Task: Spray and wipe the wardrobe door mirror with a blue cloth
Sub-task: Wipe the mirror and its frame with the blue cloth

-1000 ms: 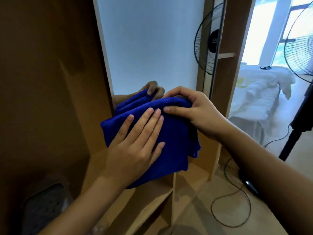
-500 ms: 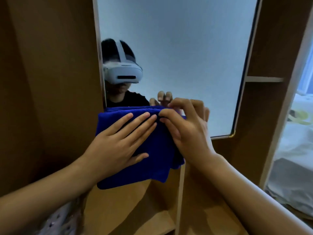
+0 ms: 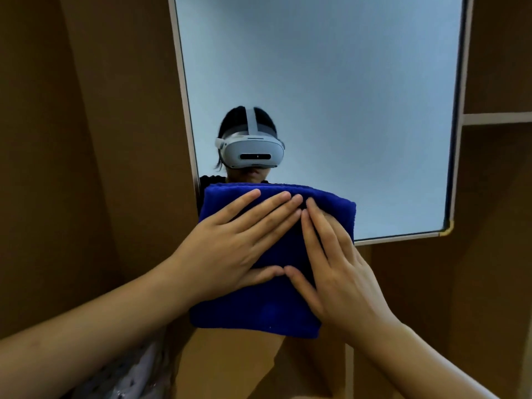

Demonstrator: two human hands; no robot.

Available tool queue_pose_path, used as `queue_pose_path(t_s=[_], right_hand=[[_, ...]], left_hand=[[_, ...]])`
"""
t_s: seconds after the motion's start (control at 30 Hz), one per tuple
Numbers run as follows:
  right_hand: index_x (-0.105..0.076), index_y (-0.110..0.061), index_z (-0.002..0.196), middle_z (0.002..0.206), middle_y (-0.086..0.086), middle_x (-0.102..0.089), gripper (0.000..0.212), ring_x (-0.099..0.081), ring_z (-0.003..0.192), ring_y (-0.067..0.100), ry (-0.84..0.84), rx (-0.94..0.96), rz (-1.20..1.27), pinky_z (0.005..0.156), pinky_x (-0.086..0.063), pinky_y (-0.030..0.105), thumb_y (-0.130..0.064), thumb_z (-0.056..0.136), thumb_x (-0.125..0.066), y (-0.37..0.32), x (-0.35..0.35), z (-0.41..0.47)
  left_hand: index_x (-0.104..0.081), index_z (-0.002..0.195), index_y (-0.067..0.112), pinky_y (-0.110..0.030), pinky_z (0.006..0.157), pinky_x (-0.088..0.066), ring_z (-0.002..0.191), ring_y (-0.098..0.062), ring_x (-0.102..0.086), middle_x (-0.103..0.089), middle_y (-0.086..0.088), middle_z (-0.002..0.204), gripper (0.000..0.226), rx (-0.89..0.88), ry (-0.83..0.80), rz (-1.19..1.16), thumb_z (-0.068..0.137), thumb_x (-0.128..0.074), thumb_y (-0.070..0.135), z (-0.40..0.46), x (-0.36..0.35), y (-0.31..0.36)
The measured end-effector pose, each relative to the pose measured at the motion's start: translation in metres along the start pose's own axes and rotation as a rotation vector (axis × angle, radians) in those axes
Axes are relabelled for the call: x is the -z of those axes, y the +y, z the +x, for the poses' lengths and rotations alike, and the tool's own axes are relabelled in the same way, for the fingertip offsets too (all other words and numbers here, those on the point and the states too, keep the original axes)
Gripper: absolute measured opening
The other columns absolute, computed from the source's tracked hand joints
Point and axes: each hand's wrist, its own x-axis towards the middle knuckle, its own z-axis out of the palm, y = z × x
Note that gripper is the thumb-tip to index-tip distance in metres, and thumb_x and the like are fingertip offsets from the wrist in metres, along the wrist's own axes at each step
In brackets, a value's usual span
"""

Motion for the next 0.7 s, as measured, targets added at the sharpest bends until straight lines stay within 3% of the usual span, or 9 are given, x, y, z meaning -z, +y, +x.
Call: queue_pose_path(t_s=[0.17, 0.37, 0.7], right_hand=[[-0.013, -0.003, 0.152, 0.160, 0.014, -0.010, 0.081, -0.011, 0.148, 0.024, -0.041, 0.155, -0.240, 0.120, -0.015, 0.041, -0.060, 0.096, -0.029, 0.020, -0.003, 0.002], [-0.012, -0.004, 0.154, 0.160, 0.014, -0.014, 0.073, -0.015, 0.148, 0.026, 0.016, 0.210, -0.314, 0.120, -0.016, 0.041, -0.051, 0.101, -0.034, 0.034, -0.008, 0.007], [-0.012, -0.006, 0.153, 0.160, 0.009, -0.007, 0.071, -0.010, 0.149, 0.023, 0.033, 0.214, -0.284, 0.122, -0.010, 0.036, -0.052, 0.101, -0.030, 0.080, 0.006, -0.001]], left_hand=[[-0.007, 0.152, 0.003, -0.041, 0.121, -0.003, 0.149, -0.024, -0.001, -0.004, -0.013, 0.161, 0.100, -0.062, -0.051, 0.016, 0.087, -0.024, 0.077, -0.002, 0.001, -0.007], [-0.006, 0.152, 0.002, -0.042, 0.121, -0.006, 0.149, -0.026, -0.002, -0.003, -0.015, 0.160, 0.092, -0.067, -0.040, 0.056, 0.092, -0.030, 0.067, 0.000, -0.002, -0.010], [-0.009, 0.152, 0.001, -0.042, 0.121, -0.006, 0.148, -0.027, -0.004, -0.006, -0.015, 0.160, 0.085, -0.088, 0.048, 0.022, 0.096, -0.027, 0.063, 0.043, -0.004, 0.012]])
